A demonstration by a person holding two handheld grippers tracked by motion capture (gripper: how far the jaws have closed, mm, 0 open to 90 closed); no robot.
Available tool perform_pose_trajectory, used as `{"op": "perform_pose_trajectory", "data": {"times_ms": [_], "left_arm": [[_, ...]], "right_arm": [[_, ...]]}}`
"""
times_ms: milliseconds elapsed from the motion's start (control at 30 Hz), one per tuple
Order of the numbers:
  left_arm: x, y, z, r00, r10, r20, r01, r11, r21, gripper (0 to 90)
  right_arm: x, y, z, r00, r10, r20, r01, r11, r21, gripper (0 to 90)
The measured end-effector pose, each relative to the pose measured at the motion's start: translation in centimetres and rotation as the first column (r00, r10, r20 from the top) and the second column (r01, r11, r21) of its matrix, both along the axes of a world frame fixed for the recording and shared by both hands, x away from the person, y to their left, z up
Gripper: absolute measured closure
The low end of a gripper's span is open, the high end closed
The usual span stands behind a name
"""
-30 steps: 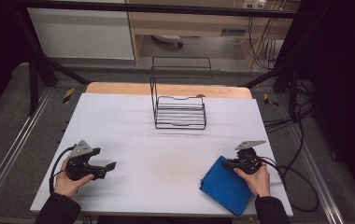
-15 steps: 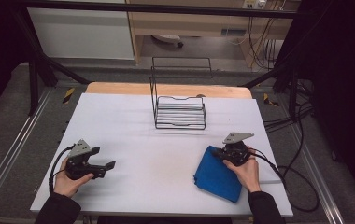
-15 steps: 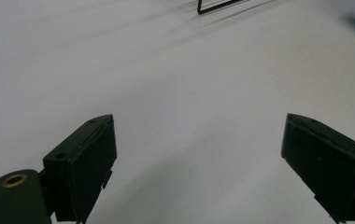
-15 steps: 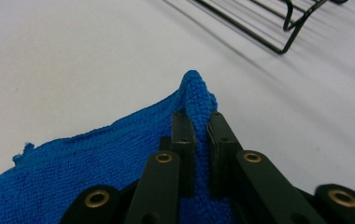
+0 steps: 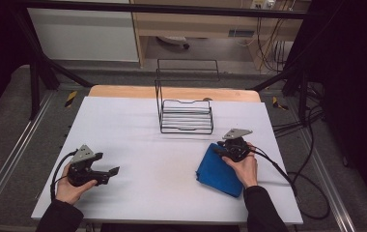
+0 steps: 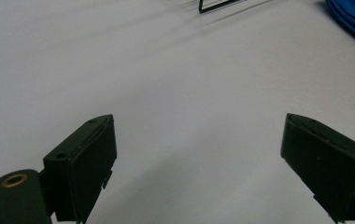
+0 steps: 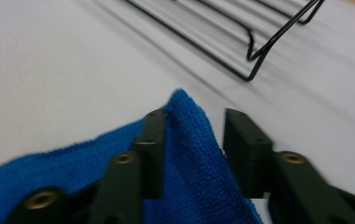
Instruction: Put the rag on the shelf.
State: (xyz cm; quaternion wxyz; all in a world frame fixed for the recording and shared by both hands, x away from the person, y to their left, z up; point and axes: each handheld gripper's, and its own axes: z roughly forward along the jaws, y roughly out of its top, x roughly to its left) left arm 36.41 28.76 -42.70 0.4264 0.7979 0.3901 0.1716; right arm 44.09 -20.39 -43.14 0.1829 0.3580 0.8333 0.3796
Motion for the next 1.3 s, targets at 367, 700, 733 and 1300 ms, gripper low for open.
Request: {"op": "perform_pose_trajectory", "data": {"times_ms": [367,700,733,1300], "left_arm": [[0.0,-0.1,0.0,1.0,0.002,-0.001,-0.002,1.0,0.004,10.7],[-0.1,-0.1,0.1,1.0,-0.005,0.002,0.005,1.0,0.004,10.7],[-0.1,-0.1,0.1,1.0,-0.005,0.001,0.005,1.0,0.004,10.7],[-0.1,-0.1,0.0,1.0,-0.002,-0.005,0.002,1.0,0.0,10.9]], "right_arm": [[-6.0,0.9,1.5,0.9978,-0.043,-0.05,0.05,0.989,0.139,20.6],[-8.1,3.8,-0.3,0.99,0.098,-0.102,-0.09,0.993,0.074,50.5],[-8.1,4.0,-0.5,0.9889,0.103,-0.106,-0.097,0.993,0.065,51.9],[-8.5,5.6,-2.0,0.9924,0.114,-0.047,-0.118,0.989,-0.089,55.0]]}}
